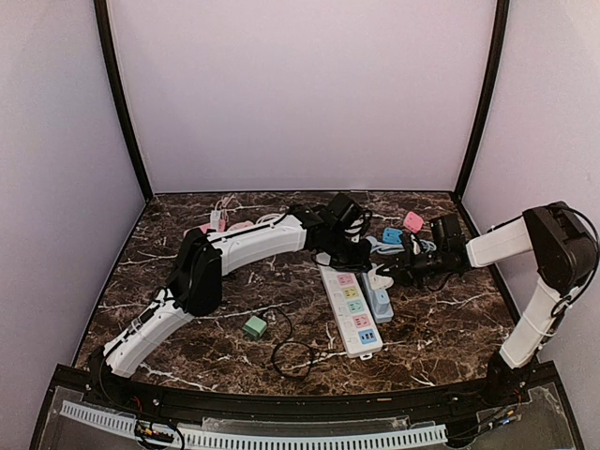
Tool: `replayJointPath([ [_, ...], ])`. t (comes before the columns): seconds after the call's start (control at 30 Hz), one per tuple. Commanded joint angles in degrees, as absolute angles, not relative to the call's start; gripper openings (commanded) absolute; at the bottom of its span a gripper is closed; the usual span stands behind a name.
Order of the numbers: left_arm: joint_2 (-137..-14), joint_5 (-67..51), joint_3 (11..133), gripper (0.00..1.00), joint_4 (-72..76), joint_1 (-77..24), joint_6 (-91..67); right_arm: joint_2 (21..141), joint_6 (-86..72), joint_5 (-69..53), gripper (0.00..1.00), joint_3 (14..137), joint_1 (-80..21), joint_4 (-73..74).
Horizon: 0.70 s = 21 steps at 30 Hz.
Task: Pull the plug off the socket
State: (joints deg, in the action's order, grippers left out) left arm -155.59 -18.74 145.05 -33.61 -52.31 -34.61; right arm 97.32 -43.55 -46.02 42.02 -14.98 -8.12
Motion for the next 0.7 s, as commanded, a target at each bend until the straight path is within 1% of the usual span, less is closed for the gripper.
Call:
replayJointPath([
  [0.0, -158.29, -16.99, 144.40, 0.02, -41.28, -53.06, -33.16, 98.66, -45.97, -48.44, 0.00, 44.11, -14.20, -7.05],
  [0.2, -158.33, -16.62, 144.40, 0.02, -41.48, -53.13, -32.97, 99.31, -47.51, -49.84, 0.00, 44.25, -13.77, -7.33],
  [0.5, -158.35, -16.25, 144.40, 0.02, -41.76, -53.13, -32.70, 98.45, -48.26, -52.22, 0.00, 42.57, -13.40, -12.11],
  [0.67, -158.38, -16.01, 144.40, 0.02, -42.01, -53.14, -32.44, 98.92, -45.83, -49.68, 0.00, 43.72, -13.36, -7.22],
])
